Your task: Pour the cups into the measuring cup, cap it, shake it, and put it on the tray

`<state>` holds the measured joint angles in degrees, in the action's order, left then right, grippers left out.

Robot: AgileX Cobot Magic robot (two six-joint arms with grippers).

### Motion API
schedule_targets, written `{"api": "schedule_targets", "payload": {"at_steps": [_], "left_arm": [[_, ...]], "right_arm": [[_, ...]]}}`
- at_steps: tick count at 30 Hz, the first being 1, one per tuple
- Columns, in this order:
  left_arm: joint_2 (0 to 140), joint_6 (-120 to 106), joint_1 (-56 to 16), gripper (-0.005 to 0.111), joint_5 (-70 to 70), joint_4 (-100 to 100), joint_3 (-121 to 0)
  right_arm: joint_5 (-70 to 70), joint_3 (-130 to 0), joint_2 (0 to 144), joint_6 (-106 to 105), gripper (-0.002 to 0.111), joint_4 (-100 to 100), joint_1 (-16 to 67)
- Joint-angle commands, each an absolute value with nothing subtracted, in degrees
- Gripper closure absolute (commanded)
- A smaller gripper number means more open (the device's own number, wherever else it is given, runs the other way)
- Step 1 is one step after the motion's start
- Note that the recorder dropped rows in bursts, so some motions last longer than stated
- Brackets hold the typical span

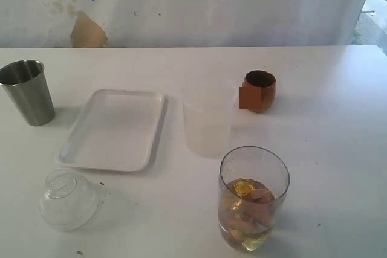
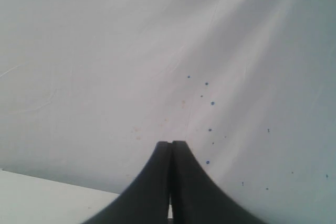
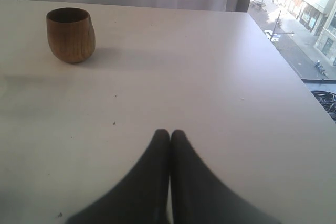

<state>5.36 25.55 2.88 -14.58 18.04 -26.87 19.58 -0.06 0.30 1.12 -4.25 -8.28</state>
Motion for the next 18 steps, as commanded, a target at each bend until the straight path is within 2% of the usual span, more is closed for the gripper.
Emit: {"api": "schedule_targets", "payload": {"at_steps": [1, 12, 18], "left_arm": [[5.3, 25.7, 2.7, 0.107, -14.7, 17.3, -26.7], [5.0, 24.4, 2.7, 0.107, -17.0, 15.6, -25.6], [0.0, 11.0, 3.7, 0.107, -14.4, 8.3, -16.3]], "right_arm": [[19.5, 0.0, 0.0, 1.3, 0.108, -4.5, -8.0], [19.5, 0.0, 0.0, 1.3, 0.108, -4.5, -8.0], [19.5, 0.0, 0.0, 1.3, 0.108, -4.5, -8.0]]}}
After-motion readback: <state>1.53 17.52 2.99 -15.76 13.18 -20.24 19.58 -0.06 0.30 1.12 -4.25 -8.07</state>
